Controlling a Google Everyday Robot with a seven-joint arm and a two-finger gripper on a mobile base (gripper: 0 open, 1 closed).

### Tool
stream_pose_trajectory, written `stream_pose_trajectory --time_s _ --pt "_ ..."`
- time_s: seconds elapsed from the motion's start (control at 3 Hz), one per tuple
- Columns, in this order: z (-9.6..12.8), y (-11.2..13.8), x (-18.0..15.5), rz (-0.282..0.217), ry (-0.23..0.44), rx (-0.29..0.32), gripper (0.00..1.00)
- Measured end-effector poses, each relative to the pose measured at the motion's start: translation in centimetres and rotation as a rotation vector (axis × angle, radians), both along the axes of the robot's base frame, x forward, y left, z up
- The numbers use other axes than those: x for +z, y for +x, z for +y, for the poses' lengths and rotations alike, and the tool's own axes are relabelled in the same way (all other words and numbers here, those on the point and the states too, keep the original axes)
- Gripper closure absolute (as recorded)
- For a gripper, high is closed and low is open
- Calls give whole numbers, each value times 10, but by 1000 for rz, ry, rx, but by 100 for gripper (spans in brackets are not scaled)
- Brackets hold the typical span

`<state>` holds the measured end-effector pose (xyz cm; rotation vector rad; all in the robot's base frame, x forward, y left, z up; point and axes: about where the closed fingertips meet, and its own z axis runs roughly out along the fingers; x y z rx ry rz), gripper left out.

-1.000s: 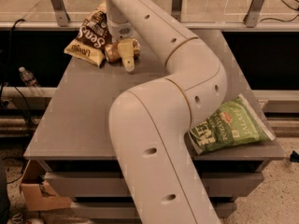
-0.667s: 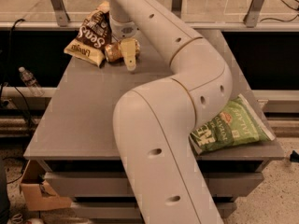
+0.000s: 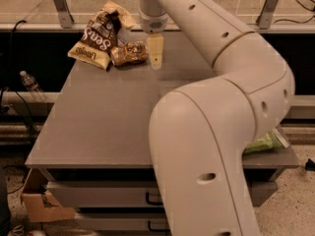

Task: Move orange can near brown chip bag

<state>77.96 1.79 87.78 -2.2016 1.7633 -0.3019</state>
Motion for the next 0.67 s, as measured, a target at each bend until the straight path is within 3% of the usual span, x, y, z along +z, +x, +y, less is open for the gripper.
stream_pose_trajectory --time_s 0.67 --pt "-75 -33 -16 39 54 -173 0"
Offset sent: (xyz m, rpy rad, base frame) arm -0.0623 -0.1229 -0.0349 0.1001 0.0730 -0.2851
